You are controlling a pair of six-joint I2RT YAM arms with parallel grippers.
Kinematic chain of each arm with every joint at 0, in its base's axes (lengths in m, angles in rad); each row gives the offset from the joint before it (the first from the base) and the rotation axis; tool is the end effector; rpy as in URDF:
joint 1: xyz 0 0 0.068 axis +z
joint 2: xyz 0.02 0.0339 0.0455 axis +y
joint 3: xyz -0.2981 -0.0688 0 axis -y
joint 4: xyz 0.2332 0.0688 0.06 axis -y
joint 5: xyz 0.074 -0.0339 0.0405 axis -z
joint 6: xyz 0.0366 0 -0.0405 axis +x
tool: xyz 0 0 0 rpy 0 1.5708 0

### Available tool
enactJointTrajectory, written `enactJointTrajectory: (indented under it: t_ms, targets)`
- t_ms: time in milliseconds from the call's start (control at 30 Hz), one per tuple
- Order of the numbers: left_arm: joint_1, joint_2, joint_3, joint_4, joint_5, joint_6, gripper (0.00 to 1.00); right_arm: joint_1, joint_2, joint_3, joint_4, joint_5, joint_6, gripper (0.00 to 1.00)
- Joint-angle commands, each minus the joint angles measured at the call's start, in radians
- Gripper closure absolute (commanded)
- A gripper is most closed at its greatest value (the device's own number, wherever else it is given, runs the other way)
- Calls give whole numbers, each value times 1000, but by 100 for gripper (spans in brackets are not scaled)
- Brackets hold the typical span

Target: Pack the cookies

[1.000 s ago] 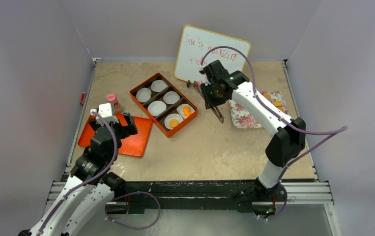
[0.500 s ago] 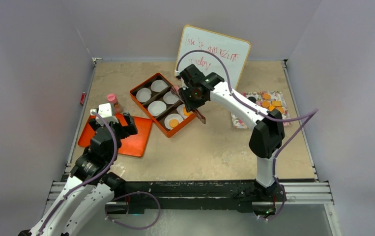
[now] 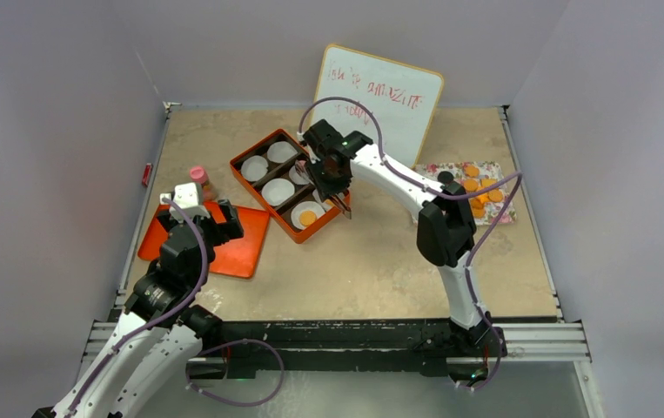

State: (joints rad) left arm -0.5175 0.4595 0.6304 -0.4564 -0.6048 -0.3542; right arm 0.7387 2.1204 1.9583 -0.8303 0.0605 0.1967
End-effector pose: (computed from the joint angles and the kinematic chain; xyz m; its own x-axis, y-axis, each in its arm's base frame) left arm 0.0731 -0.0177 0.3152 -0.2063 -0.2109 -0.9555 -0.1479 0.9720 -0.1826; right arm 0.3534 0.3188 0.2967 -0.7337 -0.4044 -0.5460 -0.5142 0.8558 0.0572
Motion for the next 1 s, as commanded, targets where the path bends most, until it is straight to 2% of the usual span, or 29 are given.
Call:
enactJointTrajectory:
  t_ms: [0,467,700,967]
  targets:
    - [6,-6,-1,36,8,18,3,-1,20,60,-4,6,-17,72]
    - [5,-1,-1,38,8,18,3,-1,54,69,-6,8,-15,56]
    - [6,0,-1,36,7,19,3,-1,53,80,-13,8,-15,51]
    - [7,-2,-1,36,5,20,3,-1,27,89,-15,22,-14,50]
